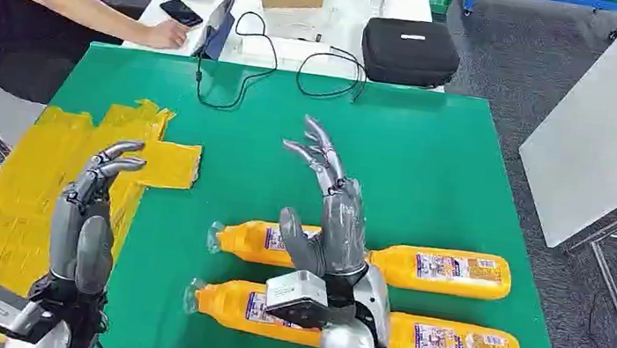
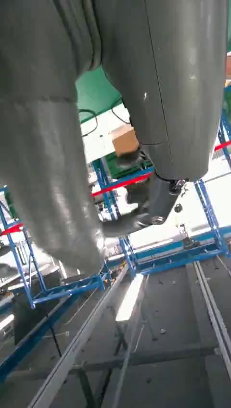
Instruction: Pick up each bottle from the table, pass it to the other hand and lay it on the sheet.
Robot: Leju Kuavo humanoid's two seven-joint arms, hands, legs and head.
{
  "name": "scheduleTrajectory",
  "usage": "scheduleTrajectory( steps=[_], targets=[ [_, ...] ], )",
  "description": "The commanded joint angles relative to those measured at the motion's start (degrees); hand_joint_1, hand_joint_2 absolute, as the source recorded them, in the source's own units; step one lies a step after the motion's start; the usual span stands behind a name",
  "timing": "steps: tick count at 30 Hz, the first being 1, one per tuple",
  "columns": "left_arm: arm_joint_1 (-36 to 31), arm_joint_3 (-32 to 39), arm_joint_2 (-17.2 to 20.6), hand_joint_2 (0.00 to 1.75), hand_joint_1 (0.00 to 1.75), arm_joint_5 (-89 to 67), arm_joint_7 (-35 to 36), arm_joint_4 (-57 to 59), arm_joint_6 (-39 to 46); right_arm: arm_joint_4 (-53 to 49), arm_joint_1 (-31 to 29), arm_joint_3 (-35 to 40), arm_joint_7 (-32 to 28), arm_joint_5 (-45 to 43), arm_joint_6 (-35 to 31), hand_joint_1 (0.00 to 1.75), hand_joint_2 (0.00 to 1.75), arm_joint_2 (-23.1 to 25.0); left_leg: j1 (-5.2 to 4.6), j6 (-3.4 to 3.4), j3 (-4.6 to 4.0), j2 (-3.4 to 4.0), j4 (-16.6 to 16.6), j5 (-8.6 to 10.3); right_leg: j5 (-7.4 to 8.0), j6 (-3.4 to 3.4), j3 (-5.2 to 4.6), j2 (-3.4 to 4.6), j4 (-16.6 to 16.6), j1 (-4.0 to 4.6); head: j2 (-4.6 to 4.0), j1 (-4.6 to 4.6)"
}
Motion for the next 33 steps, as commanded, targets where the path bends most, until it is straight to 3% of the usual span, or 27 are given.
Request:
scheduleTrajectory(
  steps=[1,10,13,14,19,20,21,25,31,32,33],
  targets=[
    [-6.86,-8.27,-3.06,0.00,1.75,4.78,-5.77,26.08,7.00,1.11,8.24,0.43,-17.62,-27.70,4.76,1.75,0.00,-3.73,0.02,-0.13,0.25,0.17,0.00,-0.12,-0.09,-0.01,0.24,0.07,-0.02,0.02,0.00,0.00],
    [-6.90,-8.67,-2.69,0.00,1.75,5.21,-5.77,26.07,7.44,1.36,8.07,0.65,-17.62,-27.68,4.61,1.75,0.00,-3.88,0.02,-0.14,0.27,0.18,0.00,-0.13,-0.10,-0.02,0.26,0.07,-0.01,0.02,0.00,0.00],
    [-6.90,-8.67,-2.69,0.00,1.75,5.21,-5.77,26.07,7.44,1.36,8.07,0.65,-17.62,-27.68,4.61,1.75,0.00,-3.88,-0.02,-0.06,0.50,-0.61,-0.32,0.09,-0.12,0.03,0.52,-0.70,-0.38,-0.03,0.00,-0.04],
    [-6.87,-9.07,-2.11,0.00,1.75,5.46,-5.77,25.85,7.72,2.67,7.81,0.77,-17.62,-26.79,4.62,1.75,0.00,-3.92,-0.04,-0.07,0.31,-0.49,-0.12,-0.02,-0.23,0.02,-0.25,-0.52,-0.19,-0.04,0.00,-0.04],
    [-5.66,-9.33,-1.52,0.00,1.75,3.66,-5.77,23.88,6.89,8.07,6.87,-1.36,-17.59,-19.15,2.86,1.75,0.00,-1.53,-0.06,-0.08,0.15,-0.02,-0.11,-0.19,-0.06,-0.02,0.17,-0.11,-0.19,-0.02,0.00,0.04],
    [-5.42,-8.19,-2.33,0.00,1.75,3.38,-5.77,24.99,6.66,8.95,6.88,-1.98,-17.27,-16.91,2.01,1.34,0.00,-1.13,-0.07,-0.04,0.01,0.05,-0.08,-0.13,-0.04,-0.02,0.00,-0.06,-0.13,-0.03,0.00,-0.02],
    [-5.34,-7.22,-3.22,0.00,0.00,2.61,-5.64,25.60,6.94,9.47,7.15,-2.63,-17.05,-15.50,1.11,0.00,0.00,-0.89,-0.09,-0.08,0.18,0.05,-0.13,-0.16,-0.09,-0.02,0.17,-0.09,-0.17,-0.04,0.00,-0.02],
    [-4.63,-5.12,-4.70,0.00,0.00,2.98,-5.77,25.51,6.08,8.95,8.80,-5.28,-17.57,-15.39,2.71,0.00,0.00,-0.72,-0.05,-0.18,0.47,0.05,-0.13,-0.27,-0.22,-0.05,0.49,-0.17,-0.20,0.01,0.00,0.00],
    [-2.22,-2.21,-5.26,0.00,0.00,6.06,-5.77,21.99,5.29,10.10,8.44,-5.35,-15.50,-14.42,3.91,0.00,0.00,0.33,-0.04,-0.07,0.01,0.16,-0.05,-0.16,-0.07,-0.03,-0.03,0.02,-0.10,-0.01,0.00,0.00],
    [-1.88,-2.05,-5.39,0.00,0.00,6.08,-5.77,21.41,5.33,10.47,8.18,-4.72,-15.08,-13.17,3.78,0.00,0.00,0.12,-0.02,-0.17,0.35,0.30,-0.01,-0.34,-0.21,-0.03,0.30,0.08,-0.10,0.01,0.00,-0.02],
    [-1.37,-1.73,-5.65,0.00,0.00,6.12,-5.77,20.78,5.38,11.62,7.77,-4.05,-12.11,-11.45,3.78,0.00,1.75,-0.09,-0.02,-0.08,0.04,0.21,-0.04,-0.19,-0.08,-0.03,0.00,0.05,-0.10,0.01,0.00,-0.02]
  ],
)
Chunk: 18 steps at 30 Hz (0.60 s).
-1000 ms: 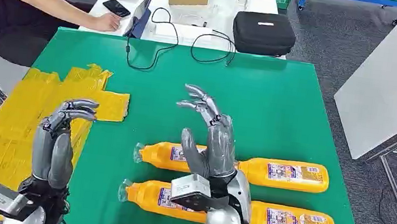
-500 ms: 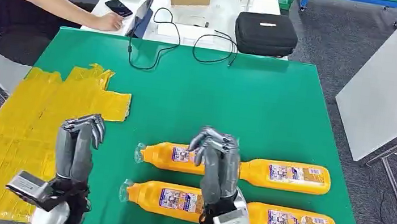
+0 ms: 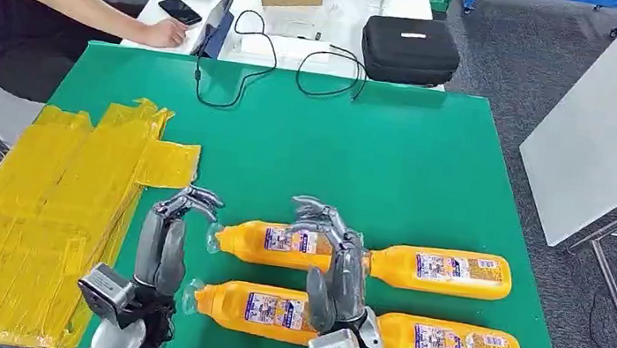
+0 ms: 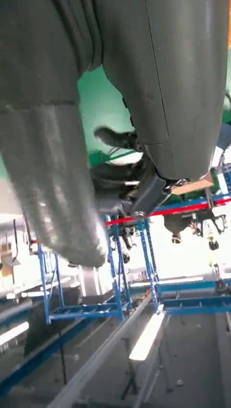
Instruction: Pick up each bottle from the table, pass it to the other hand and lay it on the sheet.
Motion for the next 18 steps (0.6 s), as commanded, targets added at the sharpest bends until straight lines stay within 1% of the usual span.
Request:
scheduleTrajectory(
  steps=[1,2,3,4,5,8,9,11,12,13,14,15,16,17,18],
  targets=[
    [2.36,4.86,-1.76,0.00,0.00,1.41,-0.01,-0.75,-0.38,8.99,-2.37,0.40,8.34,7.74,-0.03,0.00,1.75,0.18,0.03,-0.11,0.35,0.24,-0.05,-0.13,-0.07,-0.01,0.33,0.16,-0.10,0.03,0.00,0.00],
    [2.71,5.25,-1.97,0.00,0.00,1.32,-0.01,-1.09,-0.15,11.44,-3.40,1.66,10.67,10.91,-0.84,0.00,1.75,-0.03,0.04,-0.15,0.48,0.25,-0.02,-0.21,-0.14,-0.01,0.48,0.13,-0.09,0.05,0.00,0.00],
    [3.00,5.49,-2.01,0.00,0.00,1.26,-0.02,-1.35,-0.11,14.10,-4.51,2.86,12.52,13.52,-1.69,0.00,1.75,-0.06,0.02,-0.08,0.28,0.18,-0.05,-0.10,-0.04,0.00,0.28,0.14,-0.10,0.03,0.00,0.02],
    [3.16,5.51,-1.95,0.00,0.00,1.22,-0.01,-1.50,-0.12,15.44,-4.93,3.14,12.57,13.78,-2.19,0.00,1.75,0.27,0.04,-0.12,0.41,0.32,-0.06,-0.15,-0.05,-0.01,0.40,0.25,-0.13,0.04,0.00,0.00],
    [3.29,5.71,-1.97,0.00,0.00,1.21,-0.01,-1.61,-0.07,16.67,-5.54,3.74,13.12,15.31,-2.90,0.00,1.75,0.15,0.02,-0.08,0.29,0.31,-0.08,-0.09,0.01,-0.01,0.26,0.27,-0.12,0.02,0.00,0.00],
    [4.11,6.52,-2.17,0.00,0.00,1.42,-0.04,-2.66,-0.29,21.04,-7.78,6.62,17.27,20.19,-3.70,0.00,1.75,0.15,0.03,-0.14,0.45,0.37,-0.05,-0.17,-0.08,-0.03,0.42,0.26,-0.09,0.04,0.00,0.00],
    [4.37,6.93,-2.29,0.00,0.00,1.49,-0.02,-2.90,-0.41,21.95,-8.20,7.33,18.06,20.66,-3.22,0.00,1.75,0.04,0.03,-0.10,0.28,0.21,-0.06,-0.09,-0.02,-0.02,0.27,0.16,-0.09,0.03,0.00,0.04],
    [4.87,7.85,-2.47,0.00,0.00,1.47,-0.02,-3.29,-0.72,24.57,-9.43,9.78,21.05,23.36,-1.57,0.00,1.75,-0.62,0.04,-0.16,0.49,0.36,-0.05,-0.19,-0.10,-0.03,0.47,0.29,-0.10,0.05,0.00,0.00],
    [4.99,7.92,-2.47,0.00,0.00,1.46,-0.02,-3.35,-0.81,24.98,-9.48,9.96,21.16,23.43,-1.56,0.00,1.75,-0.57,0.03,-0.11,0.34,0.30,-0.05,-0.12,-0.04,-0.01,0.32,0.25,-0.10,0.04,0.00,0.02],
    [4.99,7.92,-2.47,0.00,0.00,1.46,-0.02,-3.35,-0.81,24.98,-9.48,9.96,21.16,23.43,-1.56,0.00,1.75,-0.57,0.06,-0.13,0.43,0.35,-0.06,-0.16,-0.06,-0.02,0.42,0.29,-0.12,0.06,0.00,0.04],
    [5.07,8.13,-2.51,0.00,0.00,1.47,-0.02,-3.35,-0.82,25.70,-9.69,10.45,21.59,23.88,-1.23,0.00,1.75,-0.73,0.02,-0.10,0.33,0.24,-0.07,-0.11,-0.05,-0.01,0.33,0.20,-0.10,0.03,0.00,0.00],
    [5.17,8.36,-2.62,0.00,0.00,1.52,0.01,-3.40,-0.75,26.71,-10.32,11.56,23.03,25.65,-0.49,0.00,1.75,-1.12,0.03,-0.13,0.45,0.27,-0.06,-0.17,-0.11,-0.01,0.45,0.20,-0.10,0.03,0.00,0.00],
    [5.67,8.92,-2.76,0.00,0.00,1.45,0.01,-3.90,-0.88,28.37,-11.10,13.29,24.99,27.75,-0.05,0.00,1.75,-1.26,0.03,-0.09,0.29,0.15,-0.06,-0.09,-0.05,-0.01,0.31,0.11,-0.10,0.03,0.00,0.02],
    [5.92,9.16,-2.81,0.00,0.00,1.40,0.01,-4.13,-0.93,28.93,-11.36,13.84,25.43,28.26,-0.07,0.00,1.75,-1.29,0.03,-0.12,0.42,0.24,-0.05,-0.16,-0.09,-0.01,0.42,0.18,-0.10,0.04,0.00,0.02],
    [6.26,9.43,-2.76,0.00,0.00,1.40,0.01,-4.33,-0.90,29.18,-11.34,14.30,25.61,28.76,-0.31,0.00,1.75,-1.22,0.02,-0.07,0.24,0.18,-0.06,-0.08,-0.02,-0.01,0.25,0.17,-0.09,0.02,0.00,0.02]
  ],
)
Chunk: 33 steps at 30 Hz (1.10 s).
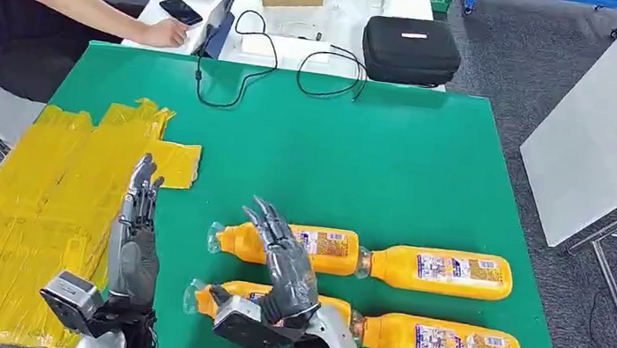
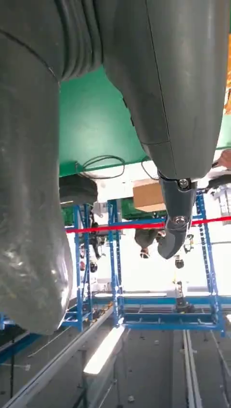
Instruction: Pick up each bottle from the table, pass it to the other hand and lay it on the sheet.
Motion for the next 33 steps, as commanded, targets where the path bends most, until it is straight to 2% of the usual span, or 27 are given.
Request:
scheduleTrajectory(
  steps=[1,9,11,15,21,25,27,30,33],
  targets=[
    [1.86,4.38,-0.73,0.00,0.00,0.01,0.20,-1.12,-0.19,11.85,-5.30,7.98,4.73,5.26,1.75,0.00,1.75,-1.86,0.01,-0.10,0.38,0.33,-0.07,-0.14,-0.05,0.00,0.33,0.24,-0.11,0.01,0.00,0.00],
    [3.29,5.86,-0.73,0.00,0.00,0.32,0.06,-2.31,0.17,2.09,-2.27,10.63,3.83,2.43,3.93,0.00,1.75,-6.27,0.03,-0.12,0.37,0.18,0.01,-0.18,-0.14,0.01,0.37,0.07,-0.06,0.03,0.00,0.00],
    [4.72,6.13,-0.77,0.00,0.00,0.40,0.06,-3.90,0.93,-3.20,0.50,10.25,4.26,2.18,4.03,0.00,1.75,-9.22,0.01,-0.09,0.24,0.09,-0.01,-0.11,-0.10,0.01,0.24,-0.01,-0.06,0.01,0.00,-0.02],
    [5.33,6.46,-0.68,0.00,0.00,0.84,0.06,-4.71,1.11,-6.70,2.79,9.55,4.36,1.96,3.87,0.00,1.75,-10.60,0.00,-0.08,0.24,0.04,-0.01,-0.13,-0.13,0.02,0.25,-0.06,-0.07,0.00,0.00,0.02],
    [6.48,7.16,-0.60,0.00,0.00,1.54,0.06,-5.75,2.15,-16.21,9.07,7.25,3.05,2.00,2.75,0.00,1.75,-15.25,-0.01,-0.12,0.34,-0.01,0.01,-0.19,-0.20,0.02,0.37,-0.13,-0.05,0.00,0.00,0.00],
    [6.67,7.19,-0.47,0.00,0.00,1.67,0.06,-5.95,2.11,-16.77,9.24,7.00,2.93,1.98,2.72,0.00,1.75,-15.66,-0.01,-0.08,0.15,0.08,-0.01,-0.12,-0.08,0.02,0.14,0.00,-0.06,0.00,0.00,0.00],
    [6.76,7.37,-0.71,0.00,0.00,1.82,0.06,-6.12,2.32,-16.77,9.33,6.18,3.65,2.28,1.81,0.00,1.75,-15.09,0.00,-0.13,0.34,0.16,0.01,-0.23,-0.16,0.02,0.32,0.03,-0.06,0.01,0.00,0.00],
    [7.90,7.90,-0.54,0.00,0.00,2.47,0.06,-7.73,2.19,-18.63,10.40,3.18,7.73,5.44,0.08,0.00,1.75,-16.96,-0.02,-0.09,0.16,0.09,0.00,-0.13,-0.09,0.02,0.14,-0.01,-0.04,-0.01,0.00,0.00],
    [8.28,8.06,-0.44,0.00,0.00,2.65,0.06,-8.12,1.98,-19.18,10.82,2.35,7.33,5.00,-0.12,0.00,1.75,-18.02,-0.01,-0.11,0.30,0.10,0.01,-0.21,-0.16,0.03,0.29,-0.02,-0.06,0.00,0.00,-0.02]
  ],
)
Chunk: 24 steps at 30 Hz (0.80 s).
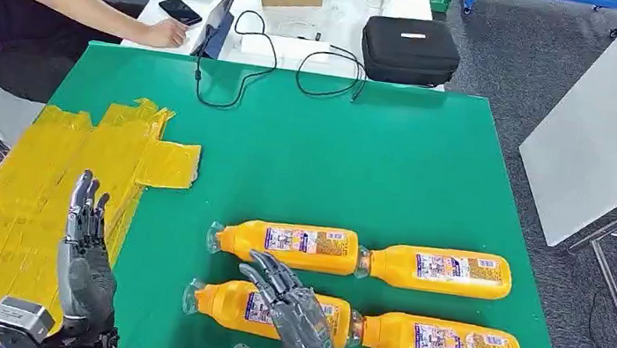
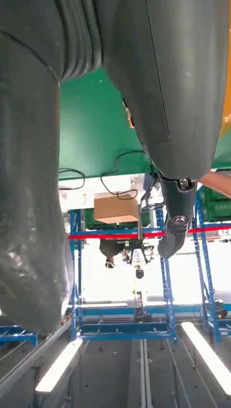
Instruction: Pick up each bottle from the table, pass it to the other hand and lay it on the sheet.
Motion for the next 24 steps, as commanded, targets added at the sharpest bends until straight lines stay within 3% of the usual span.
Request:
scheduleTrajectory(
  steps=[1,8,13,24],
  targets=[
    [1.02,2.05,-0.12,0.00,0.00,0.86,0.22,-1.02,-0.16,-3.34,1.34,-4.34,2.18,1.25,-1.26,0.00,1.75,-4.74,-0.01,-0.05,0.16,0.03,-0.02,-0.06,-0.06,0.02,0.19,-0.03,-0.05,0.00,0.00,0.02],
    [1.54,3.51,-0.42,0.00,0.00,1.23,0.22,-1.94,-1.39,0.28,1.49,-4.94,8.56,6.85,3.32,0.00,1.75,-8.92,-0.01,-0.06,0.21,0.02,-0.05,-0.07,-0.06,0.01,0.25,-0.03,-0.09,0.00,0.00,0.00],
    [1.28,4.55,-1.03,0.00,0.00,1.14,0.22,-1.66,-3.11,7.06,-0.56,-6.23,10.62,6.77,5.72,0.00,1.75,-8.79,-0.01,-0.10,0.37,0.19,-0.06,-0.13,-0.07,0.02,0.39,0.11,-0.12,0.00,0.00,0.00],
    [0.61,4.81,-1.23,0.00,0.00,1.15,0.22,-0.73,-3.76,11.39,-1.73,-6.81,10.46,5.61,7.36,0.00,1.75,-9.23,-0.01,-0.09,0.29,0.13,-0.05,-0.11,-0.07,0.01,0.33,0.06,-0.09,0.01,0.00,0.00]
  ],
)
